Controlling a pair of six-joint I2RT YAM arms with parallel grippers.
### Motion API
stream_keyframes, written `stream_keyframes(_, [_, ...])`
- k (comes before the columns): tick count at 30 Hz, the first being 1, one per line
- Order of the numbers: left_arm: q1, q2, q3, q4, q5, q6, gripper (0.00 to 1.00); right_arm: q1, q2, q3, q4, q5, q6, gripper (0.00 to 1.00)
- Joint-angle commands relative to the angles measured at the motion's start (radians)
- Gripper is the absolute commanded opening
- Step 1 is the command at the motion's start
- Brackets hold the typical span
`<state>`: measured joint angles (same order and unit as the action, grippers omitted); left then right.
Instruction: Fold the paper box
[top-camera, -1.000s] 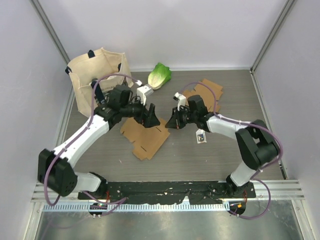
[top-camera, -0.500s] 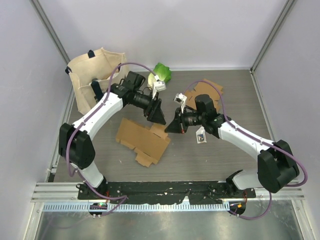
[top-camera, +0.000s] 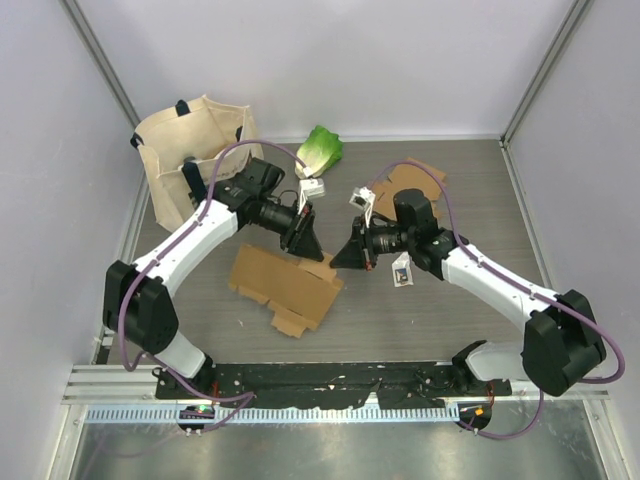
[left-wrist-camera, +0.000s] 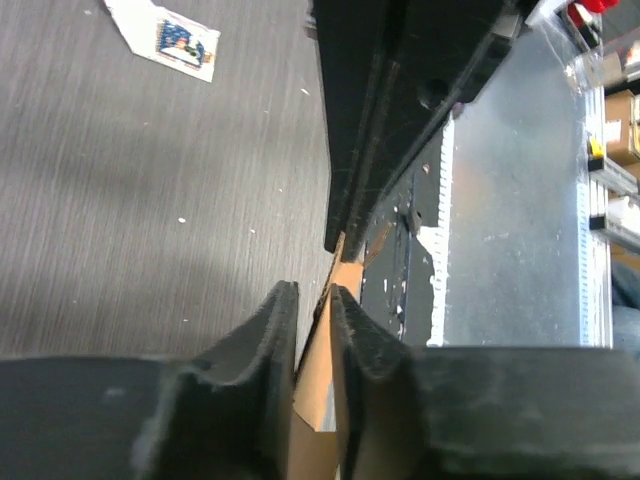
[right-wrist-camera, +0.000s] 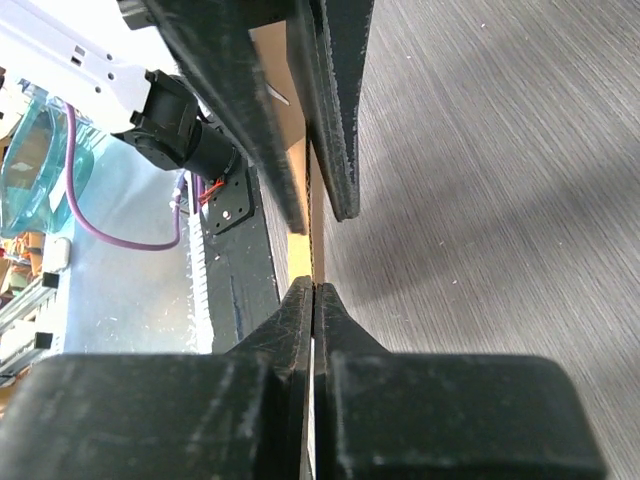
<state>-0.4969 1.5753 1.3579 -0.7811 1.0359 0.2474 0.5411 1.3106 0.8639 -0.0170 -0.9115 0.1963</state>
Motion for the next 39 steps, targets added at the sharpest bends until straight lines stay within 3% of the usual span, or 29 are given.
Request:
stream_keyframes(1, [-0.005, -0.063, -0.014, 0.048, -0.046, -0.013, 0.15, 0.002, -0.043, 0.046, 0.041, 0.107, 0.078, 0.01])
stream_keyframes(2, [-0.006, -0.083, -0.026, 0.096, -0.071, -0.039, 0.10, 0.002, -0.050, 0.043, 0.055, 0.153, 0.098, 0.22])
stream_keyframes(3, [-0.003, -0.104, -0.058, 0.129, -0.106, -0.063, 0.02, 0.002, -0.054, 0.023, 0.064, 0.222, 0.118, 0.33])
stream_keyframes(4, [-0.002, -0.159, -0.078, 0.164, -0.152, -0.124, 0.00, 0.000, -0.065, 0.008, 0.072, 0.235, 0.136, 0.45])
stream_keyframes(7, [0.007, -0.300, -0.202, 0.342, -0.256, -0.289, 0.00, -0.016, -0.106, -0.100, 0.172, 0.232, 0.179, 0.54])
stream_keyframes(15, [0.024, -0.521, -0.471, 0.721, -0.349, -0.675, 0.00, -0.029, -0.198, -0.307, 0.589, 0.013, 0.334, 0.61])
stream_keyframes(21, [0.026, -0.590, -0.582, 0.939, -0.410, -0.875, 0.00, -0.029, -0.198, -0.356, 0.772, 0.002, 0.396, 0.61])
stream_keyframes(26, [0.027, -0.587, -0.592, 1.005, -0.376, -0.944, 0.00, -0.029, -0.200, -0.345, 0.694, 0.043, 0.322, 0.61])
stream_keyframes(32, [0.031, -0.598, -0.675, 1.203, -0.353, -1.100, 0.00, -0.043, -0.192, -0.342, 0.726, 0.023, 0.331, 0.61])
stream_keyframes(36, [0.035, -0.597, -0.689, 1.244, -0.344, -1.132, 0.00, -0.073, -0.217, -0.339, 0.694, 0.013, 0.316, 0.61])
stream_keyframes(39, [0.038, -0.604, -0.692, 1.257, -0.341, -1.151, 0.00, -0.116, -0.244, -0.307, 0.525, 0.040, 0.220, 0.61])
